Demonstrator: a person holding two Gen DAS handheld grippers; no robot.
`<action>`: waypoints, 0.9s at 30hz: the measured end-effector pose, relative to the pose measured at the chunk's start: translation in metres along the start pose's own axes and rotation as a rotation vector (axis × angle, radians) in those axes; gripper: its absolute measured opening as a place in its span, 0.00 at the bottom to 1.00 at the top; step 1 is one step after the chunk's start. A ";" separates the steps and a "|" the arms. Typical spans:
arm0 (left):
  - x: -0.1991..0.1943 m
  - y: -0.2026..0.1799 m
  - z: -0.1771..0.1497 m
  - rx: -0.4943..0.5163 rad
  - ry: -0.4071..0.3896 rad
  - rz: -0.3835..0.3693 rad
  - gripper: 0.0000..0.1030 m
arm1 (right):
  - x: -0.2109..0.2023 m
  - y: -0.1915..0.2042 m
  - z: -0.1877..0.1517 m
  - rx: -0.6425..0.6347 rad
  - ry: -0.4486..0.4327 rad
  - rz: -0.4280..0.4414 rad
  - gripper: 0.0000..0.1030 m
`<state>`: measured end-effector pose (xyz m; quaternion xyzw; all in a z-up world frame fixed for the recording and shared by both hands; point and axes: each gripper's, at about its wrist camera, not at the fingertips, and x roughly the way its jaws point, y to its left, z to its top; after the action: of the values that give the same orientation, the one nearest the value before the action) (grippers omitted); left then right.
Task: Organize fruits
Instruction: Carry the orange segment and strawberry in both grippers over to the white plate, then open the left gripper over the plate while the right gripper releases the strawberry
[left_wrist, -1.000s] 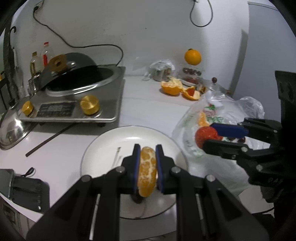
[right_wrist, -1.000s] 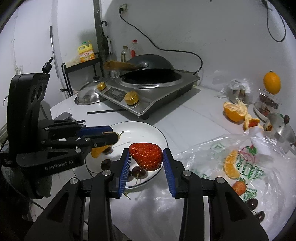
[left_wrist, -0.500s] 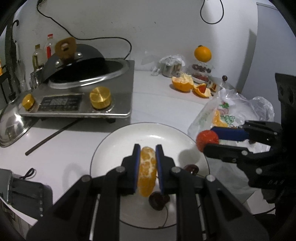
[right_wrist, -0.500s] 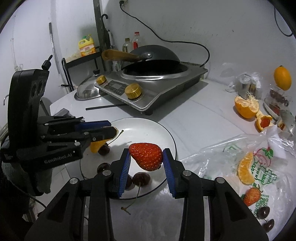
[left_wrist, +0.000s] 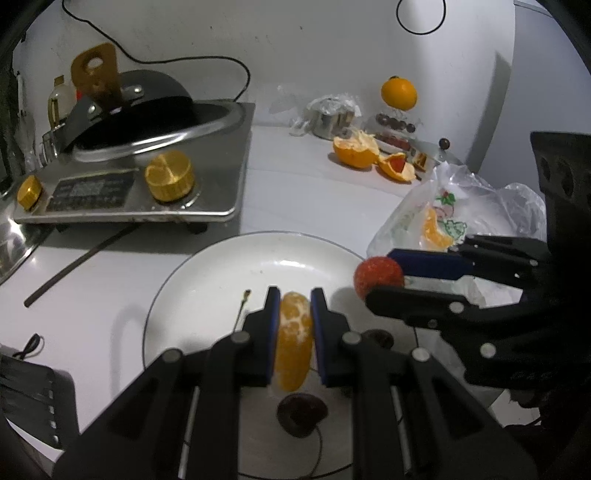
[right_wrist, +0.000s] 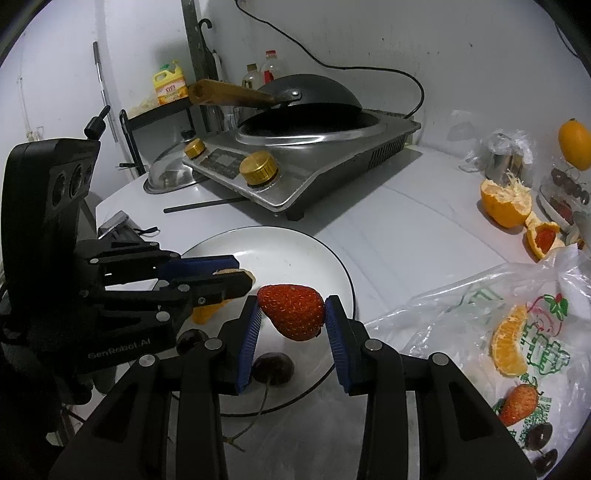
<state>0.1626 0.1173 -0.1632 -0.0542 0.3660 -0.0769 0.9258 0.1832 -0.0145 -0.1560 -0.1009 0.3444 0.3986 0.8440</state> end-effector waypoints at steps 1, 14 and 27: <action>0.002 0.000 -0.001 0.001 0.004 -0.001 0.16 | 0.001 0.000 0.000 0.000 0.002 0.000 0.37; 0.017 -0.002 -0.005 0.010 0.032 0.039 0.18 | 0.016 -0.002 -0.004 0.007 0.038 -0.006 0.37; 0.014 0.003 -0.007 -0.011 0.032 0.040 0.21 | 0.018 0.001 -0.003 0.006 0.044 -0.012 0.37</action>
<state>0.1686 0.1169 -0.1779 -0.0508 0.3822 -0.0572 0.9209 0.1893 -0.0045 -0.1699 -0.1094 0.3636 0.3901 0.8388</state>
